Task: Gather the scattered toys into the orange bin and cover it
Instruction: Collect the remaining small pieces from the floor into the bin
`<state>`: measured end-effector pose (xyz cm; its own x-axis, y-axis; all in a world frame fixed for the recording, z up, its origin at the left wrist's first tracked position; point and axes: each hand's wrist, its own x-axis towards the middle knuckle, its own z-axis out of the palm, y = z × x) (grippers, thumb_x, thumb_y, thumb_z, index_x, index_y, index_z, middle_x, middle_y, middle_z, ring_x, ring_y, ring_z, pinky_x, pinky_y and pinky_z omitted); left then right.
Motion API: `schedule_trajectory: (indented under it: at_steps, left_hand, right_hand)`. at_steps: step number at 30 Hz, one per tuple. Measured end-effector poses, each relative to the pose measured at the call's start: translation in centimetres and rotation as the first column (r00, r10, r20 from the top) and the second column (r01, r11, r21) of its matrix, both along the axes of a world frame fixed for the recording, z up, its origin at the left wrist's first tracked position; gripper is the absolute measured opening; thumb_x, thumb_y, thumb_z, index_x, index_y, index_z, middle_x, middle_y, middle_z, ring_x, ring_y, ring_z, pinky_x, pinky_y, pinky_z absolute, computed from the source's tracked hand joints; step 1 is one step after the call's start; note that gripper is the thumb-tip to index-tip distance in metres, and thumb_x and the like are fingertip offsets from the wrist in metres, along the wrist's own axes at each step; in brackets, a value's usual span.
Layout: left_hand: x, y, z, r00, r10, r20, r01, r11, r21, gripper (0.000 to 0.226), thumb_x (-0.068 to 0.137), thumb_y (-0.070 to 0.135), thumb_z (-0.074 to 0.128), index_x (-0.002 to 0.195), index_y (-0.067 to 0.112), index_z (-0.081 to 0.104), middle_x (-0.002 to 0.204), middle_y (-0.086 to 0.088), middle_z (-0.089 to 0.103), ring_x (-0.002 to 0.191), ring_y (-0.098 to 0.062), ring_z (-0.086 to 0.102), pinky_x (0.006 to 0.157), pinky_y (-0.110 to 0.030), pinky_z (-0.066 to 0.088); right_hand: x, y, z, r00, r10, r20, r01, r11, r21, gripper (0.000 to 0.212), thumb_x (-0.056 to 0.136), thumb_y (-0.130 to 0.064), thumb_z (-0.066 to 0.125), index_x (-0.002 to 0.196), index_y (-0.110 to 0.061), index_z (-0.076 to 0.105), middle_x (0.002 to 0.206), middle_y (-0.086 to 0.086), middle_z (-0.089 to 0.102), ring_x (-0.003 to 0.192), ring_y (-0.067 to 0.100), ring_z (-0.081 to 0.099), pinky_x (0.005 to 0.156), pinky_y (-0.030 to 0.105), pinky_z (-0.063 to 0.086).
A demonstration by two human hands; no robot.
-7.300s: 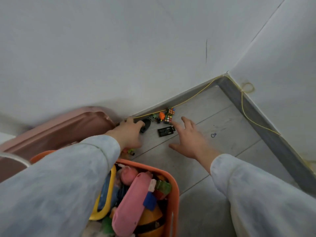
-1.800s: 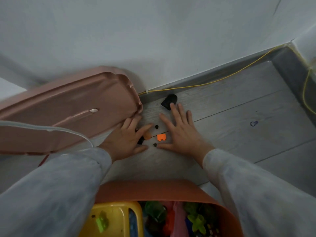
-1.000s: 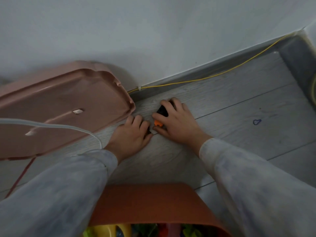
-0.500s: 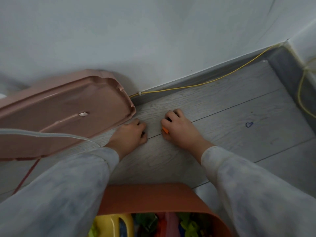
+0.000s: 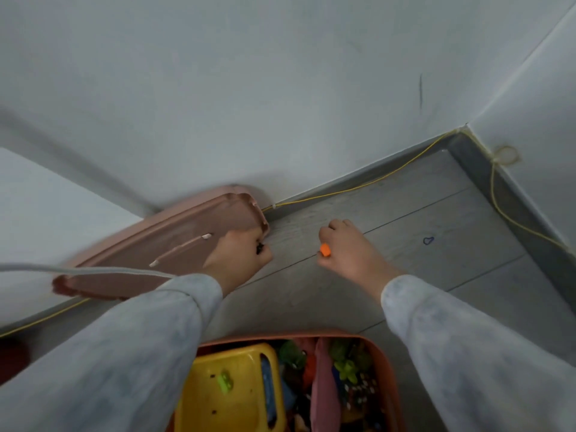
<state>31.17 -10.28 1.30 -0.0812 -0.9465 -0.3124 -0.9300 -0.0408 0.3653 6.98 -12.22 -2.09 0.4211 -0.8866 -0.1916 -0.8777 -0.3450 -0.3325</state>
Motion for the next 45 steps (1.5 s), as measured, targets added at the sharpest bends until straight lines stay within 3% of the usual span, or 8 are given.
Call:
schedule_trajectory:
  at_steps: [11,14,20,23,28,34,40,45]
  left_hand:
    - [-2.2,8.6,8.5,0.972,0.092,-0.217,-0.091,0.996,0.012,0.023,0.079,0.040,0.052,0.072,0.018,0.055,0.081,-0.006,0.063,0.081,-0.030,0.060,0.069,-0.034,0.046]
    - [-2.7,10.3,9.4,0.975,0.035,-0.220,-0.026,0.999,0.042,0.019,0.085,0.036,0.055,0.074,0.021,0.052,0.085,-0.003,0.060,0.081,-0.027,0.058,0.069,-0.034,0.044]
    - [-2.6,11.2,8.3,0.961,-0.116,-0.252,0.112,0.993,-0.029,0.016,0.087,0.034,0.053,0.078,0.021,0.052,0.086,0.002,0.054,0.082,-0.025,0.056,0.070,-0.033,0.039]
    - [-3.2,10.9,7.0,0.946,-0.176,-0.271,0.157,0.984,-0.089,0.015,0.087,0.034,0.053,0.079,0.020,0.053,0.085,0.002,0.054,0.080,-0.024,0.056,0.067,-0.032,0.033]
    - [-3.4,12.1,6.7,0.908,-0.237,-0.346,0.182,0.966,-0.183,0.014,0.088,0.037,0.050,0.082,0.024,0.053,0.086,0.007,0.051,0.076,-0.016,0.053,0.068,-0.034,0.043]
    - [-3.5,14.7,6.8,0.837,-0.416,-0.355,0.366,0.909,-0.202,0.012,0.086,0.040,0.054,0.093,0.031,0.059,0.094,0.014,0.050,0.087,-0.008,0.053,0.075,-0.034,0.050]
    - [-4.9,16.7,7.7,0.832,-0.521,-0.190,0.503,0.853,-0.139,0.043,0.080,0.070,0.055,0.112,0.042,0.054,0.109,0.020,0.046,0.103,-0.001,0.044,0.078,-0.026,0.049]
    - [-6.5,16.8,7.9,0.903,-0.397,-0.162,0.374,0.915,-0.153,0.045,0.090,0.069,0.038,0.126,0.044,0.046,0.118,0.019,0.045,0.109,-0.003,0.048,0.079,-0.027,0.051]
  right_hand:
    - [4.1,8.5,12.7,0.993,0.096,0.068,-0.098,0.995,0.036,0.021,0.067,-0.025,0.072,0.076,-0.011,0.061,0.078,0.011,0.056,0.077,0.034,0.058,0.071,0.037,0.047]
    - [4.7,11.1,13.7,0.982,0.177,0.064,-0.181,0.981,0.069,0.019,0.071,-0.024,0.069,0.076,-0.013,0.055,0.080,0.009,0.052,0.079,0.029,0.052,0.075,0.031,0.036]
    - [3.8,15.4,12.6,0.996,0.084,0.042,-0.086,0.995,0.053,0.020,0.073,-0.033,0.062,0.077,-0.015,0.052,0.082,0.002,0.046,0.081,0.023,0.048,0.072,0.035,0.046]
    - [2.7,18.2,11.5,0.992,0.120,-0.024,-0.119,0.992,0.034,0.028,0.077,-0.039,0.053,0.087,-0.014,0.057,0.087,0.004,0.049,0.083,0.023,0.047,0.076,0.030,0.039]
    - [1.3,20.3,9.6,0.979,0.187,-0.088,-0.178,0.979,0.097,0.044,0.082,-0.050,0.052,0.115,-0.021,0.053,0.111,0.002,0.050,0.103,0.025,0.047,0.071,0.040,0.054]
    - [-0.8,19.6,10.5,0.943,0.328,-0.045,-0.328,0.944,0.026,0.044,0.086,-0.055,0.052,0.113,-0.020,0.051,0.116,0.003,0.049,0.104,0.023,0.048,0.075,0.039,0.052]
    - [-6.0,12.8,13.3,0.912,0.398,-0.098,-0.403,0.915,-0.033,0.026,0.093,-0.045,0.048,0.098,-0.021,0.058,0.100,-0.001,0.051,0.084,0.018,0.053,0.063,0.030,0.043]
    - [-10.0,7.7,12.2,0.946,0.290,-0.147,-0.298,0.954,-0.037,0.031,0.101,-0.040,0.039,0.094,-0.017,0.058,0.089,0.005,0.061,0.078,0.028,0.060,0.065,0.038,0.047]
